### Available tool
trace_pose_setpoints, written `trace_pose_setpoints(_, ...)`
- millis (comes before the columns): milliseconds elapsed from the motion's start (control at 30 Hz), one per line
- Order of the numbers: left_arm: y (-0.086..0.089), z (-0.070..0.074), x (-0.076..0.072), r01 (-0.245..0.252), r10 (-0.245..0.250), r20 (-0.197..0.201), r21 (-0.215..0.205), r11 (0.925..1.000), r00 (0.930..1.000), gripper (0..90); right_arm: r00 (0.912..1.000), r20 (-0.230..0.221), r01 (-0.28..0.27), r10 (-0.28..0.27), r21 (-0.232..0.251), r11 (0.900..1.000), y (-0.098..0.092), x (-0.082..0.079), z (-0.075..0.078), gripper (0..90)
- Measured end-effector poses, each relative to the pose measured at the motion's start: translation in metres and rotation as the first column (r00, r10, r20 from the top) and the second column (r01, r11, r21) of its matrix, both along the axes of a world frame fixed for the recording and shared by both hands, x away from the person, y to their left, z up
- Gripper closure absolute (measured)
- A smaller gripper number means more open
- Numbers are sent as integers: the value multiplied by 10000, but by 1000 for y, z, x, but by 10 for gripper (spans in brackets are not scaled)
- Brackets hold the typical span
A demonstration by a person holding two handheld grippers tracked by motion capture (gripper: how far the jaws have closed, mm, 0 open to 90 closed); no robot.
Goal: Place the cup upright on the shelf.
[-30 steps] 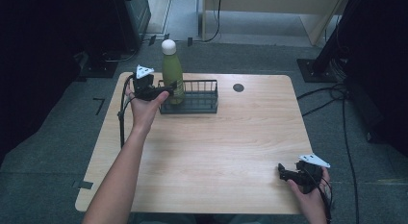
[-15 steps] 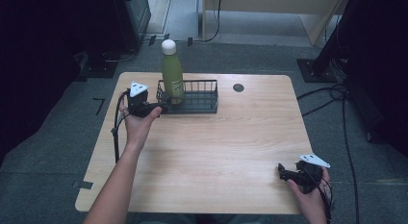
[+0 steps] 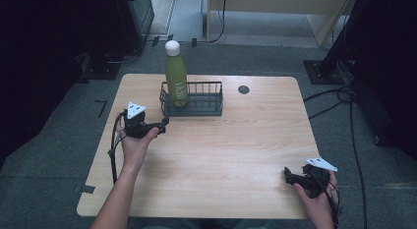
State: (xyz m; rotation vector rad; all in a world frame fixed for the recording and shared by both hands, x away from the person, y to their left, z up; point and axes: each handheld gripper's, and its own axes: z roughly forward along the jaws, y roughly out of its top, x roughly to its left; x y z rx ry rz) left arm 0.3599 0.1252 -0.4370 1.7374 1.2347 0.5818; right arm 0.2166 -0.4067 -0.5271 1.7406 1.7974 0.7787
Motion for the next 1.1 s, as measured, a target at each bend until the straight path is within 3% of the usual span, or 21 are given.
trace_pose_setpoints(267, 18, -24, -22, -201, 204, -498, 69, 9998, 9986, 0, 10000, 1, 0, 0, -4, 10000, 0, 0, 0, 0)
trace_pose_setpoints(433, 31, -43, -36, -382, 416, -931, 380, 9985, 9948, 0, 10000, 2, 3, -3, 2, 10000, 0, 0, 0, 0)
trace_pose_setpoints(767, 48, -66, -59, -571, 699, -1428, 916, 9942, 9873, 0, 10000, 14, -15, 15, -27, 10000, 0, 0, 0, 0)
trace_pose_setpoints(933, 54, -71, -73, -705, 950, -1592, 1532, 9857, 9827, 0, 10000, 11, -16, 16, -33, 10000, 0, 0, 0, 0)
trace_pose_setpoints(1067, 58, -74, -82, -768, 1059, -1611, 1772, 9812, 9812, 0, 10000, 15, -14, 14, -31, 10000, 0, 0, 0, 0)
trace_pose_setpoints(1100, 61, -74, -87, -885, 1208, -1522, 2037, 9750, 9809, 0, 10000, 12, -16, 16, -31, 10000, 0, 0, 0, 0)
